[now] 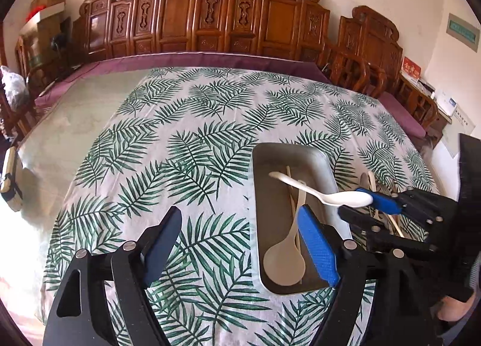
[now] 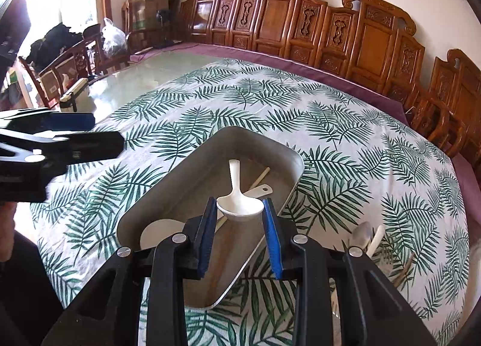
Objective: Organize utensils
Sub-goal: 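Lower the small spoon into the tray and open the right tool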
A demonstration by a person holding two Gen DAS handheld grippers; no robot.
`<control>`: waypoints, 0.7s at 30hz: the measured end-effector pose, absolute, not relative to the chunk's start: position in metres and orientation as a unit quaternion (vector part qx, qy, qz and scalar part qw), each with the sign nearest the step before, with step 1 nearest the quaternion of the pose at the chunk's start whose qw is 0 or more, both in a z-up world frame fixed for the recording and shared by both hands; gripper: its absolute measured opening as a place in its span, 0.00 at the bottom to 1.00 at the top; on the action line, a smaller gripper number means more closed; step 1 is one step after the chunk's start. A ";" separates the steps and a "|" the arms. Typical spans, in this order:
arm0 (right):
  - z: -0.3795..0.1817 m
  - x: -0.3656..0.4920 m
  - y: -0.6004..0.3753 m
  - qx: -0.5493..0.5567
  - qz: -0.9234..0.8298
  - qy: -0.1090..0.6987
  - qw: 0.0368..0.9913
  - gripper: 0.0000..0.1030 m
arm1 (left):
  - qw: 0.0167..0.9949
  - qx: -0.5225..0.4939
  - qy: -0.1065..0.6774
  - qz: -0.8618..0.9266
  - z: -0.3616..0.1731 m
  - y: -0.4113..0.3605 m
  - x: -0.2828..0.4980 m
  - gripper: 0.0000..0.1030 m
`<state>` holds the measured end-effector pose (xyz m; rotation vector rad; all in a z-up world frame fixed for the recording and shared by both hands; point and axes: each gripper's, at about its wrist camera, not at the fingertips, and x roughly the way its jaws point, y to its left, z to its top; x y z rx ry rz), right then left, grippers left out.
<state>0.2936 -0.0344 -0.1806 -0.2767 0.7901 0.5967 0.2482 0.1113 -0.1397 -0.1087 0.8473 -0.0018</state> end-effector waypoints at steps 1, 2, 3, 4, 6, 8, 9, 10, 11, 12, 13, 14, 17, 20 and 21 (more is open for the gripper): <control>-0.183 0.296 -0.032 -0.130 0.284 0.380 0.870 0.32 | 0.910 -0.054 0.410 0.001 -0.139 0.113 0.248 0.75; -0.184 0.298 -0.031 -0.128 0.285 0.383 0.870 0.32 | 0.910 -0.056 0.410 0.002 -0.139 0.115 0.248 0.75; -0.186 0.299 -0.029 -0.127 0.285 0.385 0.869 0.32 | 0.911 -0.057 0.409 0.003 -0.139 0.116 0.248 0.75; -0.188 0.300 -0.027 -0.126 0.285 0.388 0.868 0.32 | 0.910 -0.059 0.410 0.005 -0.138 0.118 0.248 0.76; -0.191 0.301 -0.023 -0.126 0.287 0.393 0.865 0.32 | 0.911 -0.062 0.408 0.008 -0.138 0.121 0.248 0.83; -0.196 0.301 -0.021 -0.124 0.288 0.399 0.862 0.33 | 0.912 -0.067 0.404 0.011 -0.136 0.124 0.247 0.84; -0.198 0.301 -0.020 -0.121 0.290 0.403 0.860 0.33 | 0.913 -0.068 0.403 0.011 -0.136 0.125 0.247 0.84; -0.199 0.301 -0.019 -0.119 0.292 0.406 0.858 0.33 | 0.913 -0.069 0.403 0.013 -0.136 0.126 0.247 0.84; -0.200 0.299 -0.017 -0.117 0.295 0.408 0.856 0.33 | 0.913 -0.069 0.403 0.013 -0.136 0.127 0.247 0.84; -0.201 0.299 -0.016 -0.116 0.297 0.408 0.856 0.33 | 0.912 -0.069 0.403 0.013 -0.136 0.127 0.247 0.84; -0.201 0.297 -0.016 -0.113 0.301 0.409 0.854 0.33 | 0.912 -0.069 0.404 0.012 -0.136 0.127 0.247 0.84; -0.201 0.296 -0.016 -0.110 0.306 0.410 0.852 0.33 | 0.912 -0.069 0.403 0.012 -0.137 0.127 0.247 0.85; -0.200 0.293 -0.016 -0.102 0.317 0.414 0.848 0.33 | 0.913 -0.069 0.401 0.015 -0.136 0.126 0.248 0.87; -0.197 0.289 -0.021 -0.091 0.324 0.413 0.846 0.33 | 0.914 -0.069 0.401 0.014 -0.135 0.125 0.247 0.87; -0.195 0.287 -0.023 -0.089 0.326 0.411 0.847 0.33 | 0.914 -0.065 0.399 0.013 -0.134 0.123 0.246 0.87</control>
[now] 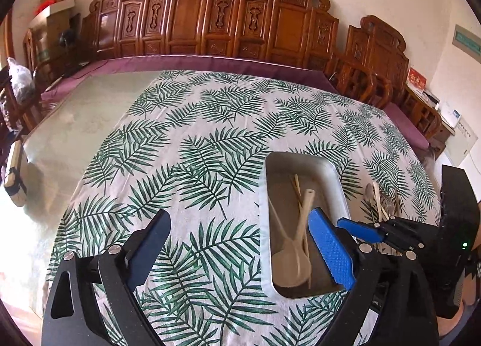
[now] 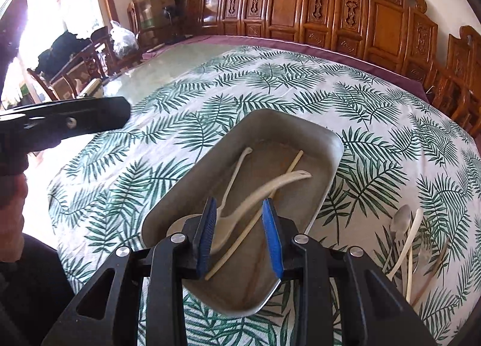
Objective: Organize utensils
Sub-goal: 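Lower the small spoon into the tray and open the right tool, then grasp a wooden chopstick in the pile with the right tool while the left tool approaches the pile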
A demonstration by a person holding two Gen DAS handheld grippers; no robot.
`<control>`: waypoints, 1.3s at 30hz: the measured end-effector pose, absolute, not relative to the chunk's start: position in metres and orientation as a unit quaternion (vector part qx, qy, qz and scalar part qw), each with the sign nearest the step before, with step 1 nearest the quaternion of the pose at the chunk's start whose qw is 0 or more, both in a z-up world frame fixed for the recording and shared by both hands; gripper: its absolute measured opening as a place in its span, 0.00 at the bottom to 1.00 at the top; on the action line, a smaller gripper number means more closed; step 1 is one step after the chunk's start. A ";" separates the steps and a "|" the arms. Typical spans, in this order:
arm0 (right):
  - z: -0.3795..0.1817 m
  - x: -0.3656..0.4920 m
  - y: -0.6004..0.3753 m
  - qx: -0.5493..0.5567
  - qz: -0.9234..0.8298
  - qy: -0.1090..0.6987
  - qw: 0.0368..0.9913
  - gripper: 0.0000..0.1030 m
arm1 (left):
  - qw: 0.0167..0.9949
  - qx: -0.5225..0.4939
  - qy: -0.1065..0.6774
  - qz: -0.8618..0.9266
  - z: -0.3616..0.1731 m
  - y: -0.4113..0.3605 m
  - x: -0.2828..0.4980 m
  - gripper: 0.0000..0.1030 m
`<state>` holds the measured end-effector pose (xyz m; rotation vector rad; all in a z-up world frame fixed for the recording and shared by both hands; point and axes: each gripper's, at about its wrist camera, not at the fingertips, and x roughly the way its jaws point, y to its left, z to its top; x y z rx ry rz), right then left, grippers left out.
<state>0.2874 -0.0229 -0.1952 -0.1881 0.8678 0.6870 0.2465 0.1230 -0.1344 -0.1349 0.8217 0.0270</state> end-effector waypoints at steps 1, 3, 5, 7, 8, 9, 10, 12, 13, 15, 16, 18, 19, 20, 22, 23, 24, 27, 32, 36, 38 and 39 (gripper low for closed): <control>-0.193 0.286 -0.025 -0.087 0.328 0.410 0.847 0.33 | 0.915 -0.063 0.399 0.012 -0.134 0.121 0.246 0.87; -0.187 0.282 -0.033 -0.080 0.330 0.405 0.849 0.33 | 0.915 -0.061 0.398 0.007 -0.133 0.116 0.246 0.87; -0.180 0.277 -0.045 -0.071 0.328 0.400 0.853 0.33 | 0.916 -0.055 0.396 -0.003 -0.132 0.107 0.245 0.87; -0.173 0.271 -0.060 -0.069 0.324 0.393 0.858 0.33 | 0.918 -0.043 0.393 -0.012 -0.131 0.096 0.244 0.87; -0.171 0.269 -0.066 -0.070 0.322 0.392 0.859 0.33 | 0.919 -0.038 0.391 -0.018 -0.130 0.091 0.243 0.87; -0.168 0.266 -0.075 -0.070 0.318 0.391 0.861 0.33 | 0.920 -0.033 0.390 -0.026 -0.130 0.083 0.242 0.89; -0.166 0.262 -0.085 -0.071 0.314 0.390 0.863 0.33 | 0.920 -0.029 0.389 -0.033 -0.130 0.077 0.240 0.91; -0.164 0.258 -0.101 -0.073 0.304 0.389 0.866 0.33 | 0.921 -0.021 0.387 -0.042 -0.129 0.068 0.238 0.92; -0.163 0.255 -0.113 -0.073 0.296 0.390 0.869 0.33 | 0.921 -0.019 0.387 -0.047 -0.130 0.062 0.237 0.92; -0.162 0.251 -0.134 -0.074 0.285 0.391 0.872 0.33 | 0.918 -0.010 0.392 -0.055 -0.132 0.050 0.237 0.92; -0.162 0.249 -0.148 -0.073 0.275 0.393 0.874 0.33 | 0.918 -0.008 0.393 -0.057 -0.134 0.046 0.237 0.92; -0.163 0.247 -0.167 -0.072 0.261 0.397 0.877 0.33 | 0.915 -0.005 0.397 -0.066 -0.136 0.036 0.236 0.92; -0.165 0.246 -0.180 -0.071 0.251 0.401 0.878 0.33 | 0.915 -0.005 0.398 -0.071 -0.137 0.030 0.236 0.92; -0.167 0.246 -0.189 -0.071 0.243 0.404 0.879 0.33 | 0.914 -0.006 0.399 -0.075 -0.138 0.025 0.236 0.92; -0.173 0.244 -0.203 -0.071 0.232 0.410 0.879 0.33 | 0.912 -0.003 0.401 -0.087 -0.141 0.014 0.234 0.92; -0.177 0.245 -0.212 -0.070 0.224 0.416 0.879 0.33 | 0.912 -0.001 0.400 -0.091 -0.141 0.008 0.234 0.92; -0.181 0.245 -0.216 -0.069 0.220 0.418 0.878 0.33 | 0.912 0.002 0.398 -0.097 -0.142 0.001 0.232 0.92; -0.192 0.248 -0.227 -0.067 0.211 0.428 0.876 0.28 | 0.912 0.007 0.397 -0.107 -0.144 -0.012 0.231 0.92; -0.209 0.256 -0.234 -0.055 0.207 0.443 0.871 0.24 | 0.906 0.014 0.403 -0.126 -0.150 -0.031 0.230 0.92; -0.222 0.265 -0.229 -0.051 0.210 0.455 0.864 0.20 | 0.902 0.021 0.409 -0.134 -0.156 -0.039 0.229 0.92; -0.226 0.271 -0.224 -0.055 0.212 0.456 0.862 0.20 | 0.901 0.026 0.410 -0.138 -0.157 -0.043 0.229 0.92; -0.228 0.275 -0.222 -0.056 0.213 0.456 0.862 0.19 | 0.901 0.028 0.410 -0.140 -0.157 -0.045 0.229 0.92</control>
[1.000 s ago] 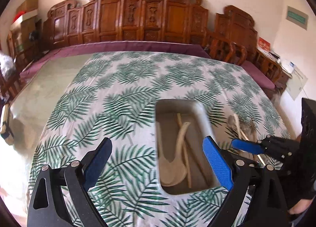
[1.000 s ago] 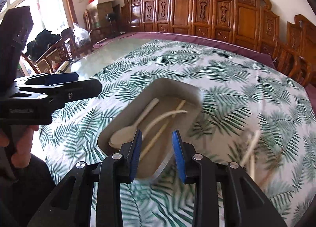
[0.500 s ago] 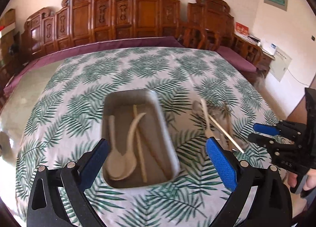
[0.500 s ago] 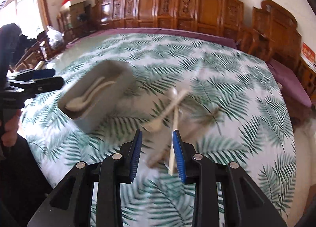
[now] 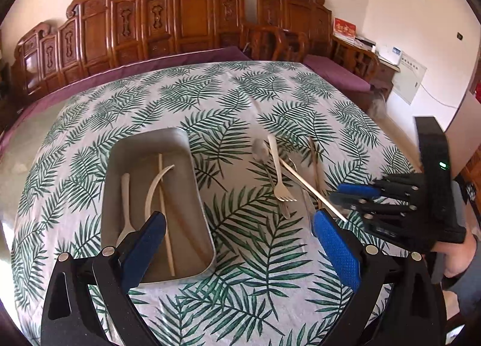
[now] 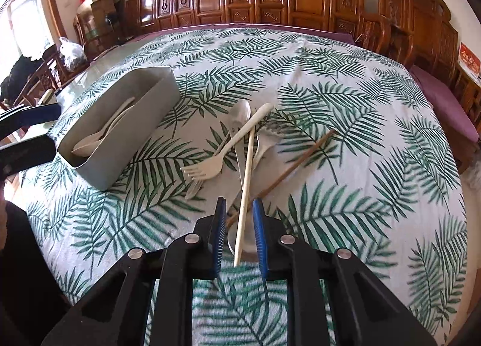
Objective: Organize utensils
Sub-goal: 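Grasp a wooden chopstick in the pile with the right tool while the left tool approaches the pile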
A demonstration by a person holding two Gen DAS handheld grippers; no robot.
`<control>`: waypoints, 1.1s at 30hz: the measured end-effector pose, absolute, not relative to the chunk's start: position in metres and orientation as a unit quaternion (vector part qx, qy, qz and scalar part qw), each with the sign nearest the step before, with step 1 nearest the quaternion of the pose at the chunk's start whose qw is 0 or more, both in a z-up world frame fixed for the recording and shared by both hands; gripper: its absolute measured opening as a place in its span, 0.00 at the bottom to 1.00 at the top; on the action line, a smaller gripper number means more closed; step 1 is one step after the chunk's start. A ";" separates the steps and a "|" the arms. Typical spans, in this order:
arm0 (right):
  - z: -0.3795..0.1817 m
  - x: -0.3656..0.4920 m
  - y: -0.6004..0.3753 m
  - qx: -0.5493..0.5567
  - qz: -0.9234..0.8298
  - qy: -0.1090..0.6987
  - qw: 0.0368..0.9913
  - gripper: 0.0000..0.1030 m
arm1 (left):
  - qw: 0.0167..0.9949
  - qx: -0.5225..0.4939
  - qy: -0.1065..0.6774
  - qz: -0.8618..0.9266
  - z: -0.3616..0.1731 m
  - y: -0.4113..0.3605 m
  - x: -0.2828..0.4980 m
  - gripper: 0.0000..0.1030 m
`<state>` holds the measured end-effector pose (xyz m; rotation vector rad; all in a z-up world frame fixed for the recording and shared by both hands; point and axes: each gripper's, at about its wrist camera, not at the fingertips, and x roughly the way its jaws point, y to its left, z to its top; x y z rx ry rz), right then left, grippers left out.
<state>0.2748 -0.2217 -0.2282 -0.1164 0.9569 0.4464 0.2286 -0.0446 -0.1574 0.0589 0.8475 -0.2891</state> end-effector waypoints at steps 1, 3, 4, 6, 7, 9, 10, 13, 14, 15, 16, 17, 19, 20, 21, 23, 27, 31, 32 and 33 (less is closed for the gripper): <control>-0.230 0.279 -0.219 -0.055 0.213 0.457 0.862 0.18 | 0.901 0.031 0.410 -0.140 -0.158 -0.046 0.229 0.92; -0.234 0.290 -0.215 -0.054 0.211 0.461 0.860 0.17 | 0.900 0.032 0.412 -0.142 -0.158 -0.048 0.230 0.92; -0.236 0.296 -0.213 -0.054 0.212 0.464 0.858 0.17 | 0.900 0.031 0.412 -0.142 -0.158 -0.048 0.230 0.92; -0.241 0.305 -0.210 -0.057 0.210 0.472 0.854 0.16 | 0.899 0.032 0.413 -0.141 -0.159 -0.050 0.231 0.92; -0.244 0.310 -0.208 -0.059 0.207 0.479 0.851 0.14 | 0.899 0.033 0.413 -0.142 -0.159 -0.051 0.231 0.92; -0.249 0.315 -0.207 -0.062 0.203 0.488 0.847 0.13 | 0.899 0.036 0.413 -0.141 -0.160 -0.052 0.230 0.92; -0.252 0.317 -0.207 -0.066 0.200 0.493 0.844 0.12 | 0.899 0.036 0.414 -0.141 -0.160 -0.052 0.230 0.92; -0.253 0.320 -0.208 -0.061 0.200 0.497 0.842 0.06 | 0.898 0.041 0.414 -0.141 -0.161 -0.053 0.228 0.92; -0.253 0.321 -0.209 -0.059 0.199 0.498 0.842 0.06 | 0.898 0.041 0.414 -0.140 -0.161 -0.053 0.228 0.92; -0.251 0.320 -0.210 -0.056 0.200 0.496 0.843 0.06 | 0.899 0.039 0.414 -0.140 -0.161 -0.053 0.228 0.92; -0.250 0.319 -0.211 -0.056 0.200 0.493 0.845 0.06 | 0.899 0.038 0.413 -0.140 -0.161 -0.052 0.228 0.92; -0.246 0.317 -0.213 -0.057 0.196 0.489 0.848 0.06 | 0.899 0.038 0.413 -0.140 -0.161 -0.052 0.228 0.92; -0.242 0.314 -0.216 -0.055 0.193 0.486 0.851 0.06 | 0.900 0.040 0.412 -0.140 -0.161 -0.053 0.227 0.92; -0.238 0.313 -0.218 -0.056 0.187 0.482 0.854 0.06 | 0.899 0.041 0.412 -0.140 -0.161 -0.053 0.227 0.92; -0.235 0.311 -0.220 -0.060 0.181 0.478 0.858 0.06 | 0.899 0.042 0.412 -0.140 -0.161 -0.054 0.226 0.92; -0.229 0.310 -0.227 -0.058 0.169 0.471 0.864 0.06 | 0.898 0.044 0.414 -0.141 -0.162 -0.057 0.225 0.92; -0.221 0.312 -0.244 -0.032 0.149 0.454 0.878 0.06 | 0.897 0.050 0.415 -0.141 -0.160 -0.064 0.226 0.92; -0.223 0.316 -0.257 0.000 0.154 0.444 0.883 0.06 | 0.896 0.069 0.416 -0.138 -0.158 -0.077 0.232 0.91; -0.225 0.317 -0.258 0.004 0.157 0.443 0.883 0.06 | 0.896 0.072 0.416 -0.137 -0.159 -0.079 0.234 0.90; -0.227 0.318 -0.260 0.008 0.159 0.443 0.882 0.06 | 0.895 0.073 0.419 -0.136 -0.160 -0.082 0.237 0.87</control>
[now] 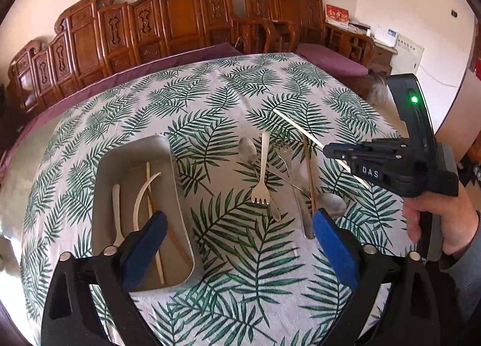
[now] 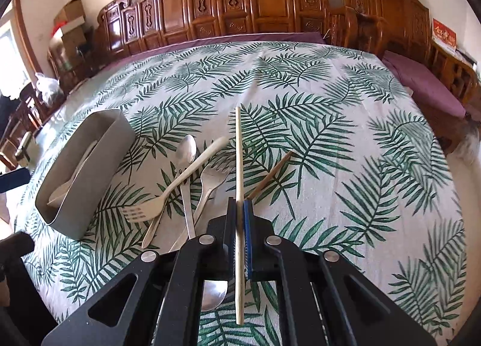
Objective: Organize utensils
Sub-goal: 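Grasp a wooden chopstick in the pile with the right tool while the left tool approaches the pile, then grasp a cream plastic fork with the left tool while the right tool holds its chopstick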
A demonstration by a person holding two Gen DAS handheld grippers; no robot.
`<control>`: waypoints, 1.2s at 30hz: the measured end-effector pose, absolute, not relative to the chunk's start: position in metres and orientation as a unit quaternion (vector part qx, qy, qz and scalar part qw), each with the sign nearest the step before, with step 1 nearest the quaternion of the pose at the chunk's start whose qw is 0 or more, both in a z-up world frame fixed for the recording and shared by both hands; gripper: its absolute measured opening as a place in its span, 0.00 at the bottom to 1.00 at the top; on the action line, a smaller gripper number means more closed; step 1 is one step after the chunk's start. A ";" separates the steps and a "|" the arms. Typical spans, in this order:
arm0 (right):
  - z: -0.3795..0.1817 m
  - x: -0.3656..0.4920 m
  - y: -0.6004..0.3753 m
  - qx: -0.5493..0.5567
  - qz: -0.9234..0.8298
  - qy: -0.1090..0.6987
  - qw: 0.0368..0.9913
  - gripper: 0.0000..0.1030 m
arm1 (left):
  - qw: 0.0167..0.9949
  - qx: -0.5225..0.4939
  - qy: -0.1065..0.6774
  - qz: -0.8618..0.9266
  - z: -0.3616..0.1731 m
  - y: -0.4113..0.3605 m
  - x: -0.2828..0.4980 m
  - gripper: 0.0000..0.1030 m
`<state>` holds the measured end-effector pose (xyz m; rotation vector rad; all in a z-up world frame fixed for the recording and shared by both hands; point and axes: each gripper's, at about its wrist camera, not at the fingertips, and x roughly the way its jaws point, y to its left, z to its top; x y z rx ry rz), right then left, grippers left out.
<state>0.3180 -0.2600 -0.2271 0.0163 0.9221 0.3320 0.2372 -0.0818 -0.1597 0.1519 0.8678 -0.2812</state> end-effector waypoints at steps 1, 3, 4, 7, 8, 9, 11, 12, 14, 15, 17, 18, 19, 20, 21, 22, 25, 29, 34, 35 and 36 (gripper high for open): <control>-0.231 0.319 -0.263 0.014 0.161 0.443 0.882 0.06 | 0.894 0.074 0.422 -0.136 -0.162 -0.085 0.241 0.87; -0.237 0.321 -0.266 0.018 0.162 0.445 0.880 0.06 | 0.891 0.077 0.426 -0.136 -0.167 -0.090 0.251 0.83; -0.239 0.321 -0.268 0.017 0.164 0.445 0.880 0.06 | 0.889 0.080 0.431 -0.135 -0.171 -0.095 0.258 0.76; -0.241 0.322 -0.271 0.004 0.160 0.439 0.884 0.06 | 0.879 0.087 0.446 -0.143 -0.186 -0.106 0.277 0.66; -0.241 0.323 -0.273 0.007 0.162 0.438 0.884 0.06 | 0.877 0.088 0.450 -0.144 -0.189 -0.110 0.281 0.63; -0.242 0.324 -0.275 0.010 0.163 0.438 0.884 0.06 | 0.873 0.090 0.456 -0.144 -0.195 -0.113 0.287 0.59; -0.243 0.326 -0.279 0.006 0.161 0.437 0.885 0.06 | 0.868 0.091 0.465 -0.148 -0.206 -0.119 0.299 0.55; -0.243 0.326 -0.280 0.006 0.161 0.437 0.885 0.06 | 0.865 0.092 0.470 -0.150 -0.211 -0.121 0.304 0.51; -0.241 0.327 -0.284 0.011 0.163 0.435 0.885 0.06 | 0.859 0.098 0.479 -0.151 -0.222 -0.127 0.315 0.45; -0.241 0.328 -0.286 0.015 0.164 0.435 0.885 0.06 | 0.857 0.099 0.483 -0.152 -0.226 -0.129 0.319 0.42; -0.238 0.327 -0.288 0.019 0.165 0.434 0.886 0.06 | 0.851 0.098 0.492 -0.154 -0.234 -0.133 0.328 0.35; -0.237 0.328 -0.289 0.022 0.166 0.433 0.886 0.06 | 0.850 0.098 0.494 -0.156 -0.236 -0.133 0.330 0.29; -0.236 0.328 -0.290 0.026 0.168 0.431 0.886 0.06 | 0.847 0.098 0.498 -0.157 -0.239 -0.135 0.334 0.27; -0.235 0.329 -0.291 0.031 0.170 0.430 0.886 0.06 | 0.847 0.098 0.499 -0.157 -0.241 -0.137 0.337 0.26; -0.235 0.329 -0.290 0.032 0.172 0.430 0.886 0.06 | 0.847 0.098 0.499 -0.156 -0.243 -0.137 0.339 0.24; -0.235 0.329 -0.290 0.032 0.173 0.430 0.886 0.06 | 0.846 0.100 0.501 -0.154 -0.244 -0.138 0.342 0.24; -0.236 0.330 -0.289 0.033 0.175 0.432 0.884 0.06 | 0.844 0.111 0.503 -0.146 -0.247 -0.140 0.346 0.23; -0.236 0.329 -0.289 0.036 0.175 0.431 0.884 0.06 | 0.842 0.113 0.508 -0.145 -0.252 -0.138 0.349 0.18; -0.234 0.327 -0.284 0.031 0.180 0.430 0.884 0.06 | 0.841 0.106 0.509 -0.148 -0.250 -0.136 0.349 0.05; -0.234 0.327 -0.283 0.030 0.181 0.431 0.884 0.06 | 0.842 0.104 0.508 -0.149 -0.249 -0.136 0.348 0.05; -0.234 0.327 -0.283 0.030 0.181 0.430 0.884 0.06 | 0.842 0.103 0.508 -0.149 -0.249 -0.135 0.347 0.05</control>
